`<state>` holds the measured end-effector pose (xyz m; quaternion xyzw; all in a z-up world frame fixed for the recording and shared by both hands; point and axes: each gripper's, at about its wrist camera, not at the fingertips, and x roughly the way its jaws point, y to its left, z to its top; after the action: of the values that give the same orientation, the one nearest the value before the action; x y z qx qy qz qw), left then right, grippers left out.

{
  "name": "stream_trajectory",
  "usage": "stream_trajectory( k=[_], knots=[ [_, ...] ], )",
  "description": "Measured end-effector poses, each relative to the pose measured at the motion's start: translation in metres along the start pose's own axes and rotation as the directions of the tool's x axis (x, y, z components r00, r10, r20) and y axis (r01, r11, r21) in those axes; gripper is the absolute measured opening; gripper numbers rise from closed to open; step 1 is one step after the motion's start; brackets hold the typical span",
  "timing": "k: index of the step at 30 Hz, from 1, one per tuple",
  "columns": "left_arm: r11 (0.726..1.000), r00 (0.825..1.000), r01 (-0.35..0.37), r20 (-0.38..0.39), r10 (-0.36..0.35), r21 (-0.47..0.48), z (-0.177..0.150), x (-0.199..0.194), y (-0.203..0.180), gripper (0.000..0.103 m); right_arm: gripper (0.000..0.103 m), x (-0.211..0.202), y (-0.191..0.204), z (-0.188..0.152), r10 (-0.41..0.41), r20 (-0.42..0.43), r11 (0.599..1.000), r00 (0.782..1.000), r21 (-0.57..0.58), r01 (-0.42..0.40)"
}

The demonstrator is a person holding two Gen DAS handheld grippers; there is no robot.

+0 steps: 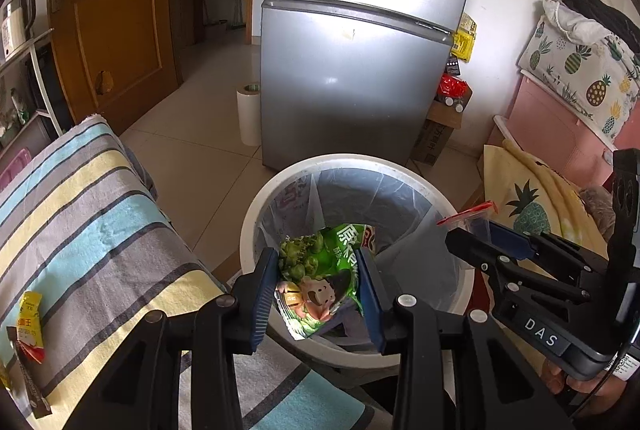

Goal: Collect trash
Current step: 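Carry the green bag and the cup over the wastebasket, then open both tools to drop the bag and cup into the wastebasket, then move both tools back to the table toward the yellow and brown wrappers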

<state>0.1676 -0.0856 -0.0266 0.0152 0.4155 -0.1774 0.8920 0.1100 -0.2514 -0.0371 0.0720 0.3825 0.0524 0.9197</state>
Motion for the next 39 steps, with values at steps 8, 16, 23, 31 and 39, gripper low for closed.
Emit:
stream_trajectory(
  k=[8, 16, 23, 31, 39],
  knots=[
    [1.0, 1.0, -0.008, -0.028, 0.008, -0.012, -0.002, 0.012, 0.003, 0.047, 0.036, 0.012, -0.004, -0.003, -0.024, -0.034, 1.0, 0.999, 0.004, 0.024],
    [1.0, 1.0, -0.019, -0.024, 0.019, -0.014, -0.002, 0.009, 0.005, 0.053, 0.053, 0.01, -0.004, -0.003, -0.038, -0.027, 0.999, 0.999, 0.006, 0.038],
    [0.999, 0.999, -0.032, 0.003, 0.032, -0.015, -0.003, -0.004, 0.008, 0.053, 0.053, 0.002, 0.001, -0.002, -0.042, -0.014, 0.999, 0.999, 0.006, 0.042],
    [0.998, 0.998, -0.045, 0.04, 0.047, -0.053, -0.007, -0.031, 0.022, 0.053, 0.053, -0.011, 0.012, 0.001, -0.031, 0.017, 0.999, 0.999, -0.008, 0.031],
    [0.994, 0.993, -0.079, 0.085, 0.086, -0.082, -0.017, -0.063, 0.044, 0.053, 0.053, -0.024, 0.036, 0.005, 0.0, 0.053, 0.999, 0.999, -0.04, 0.002]
  ],
)
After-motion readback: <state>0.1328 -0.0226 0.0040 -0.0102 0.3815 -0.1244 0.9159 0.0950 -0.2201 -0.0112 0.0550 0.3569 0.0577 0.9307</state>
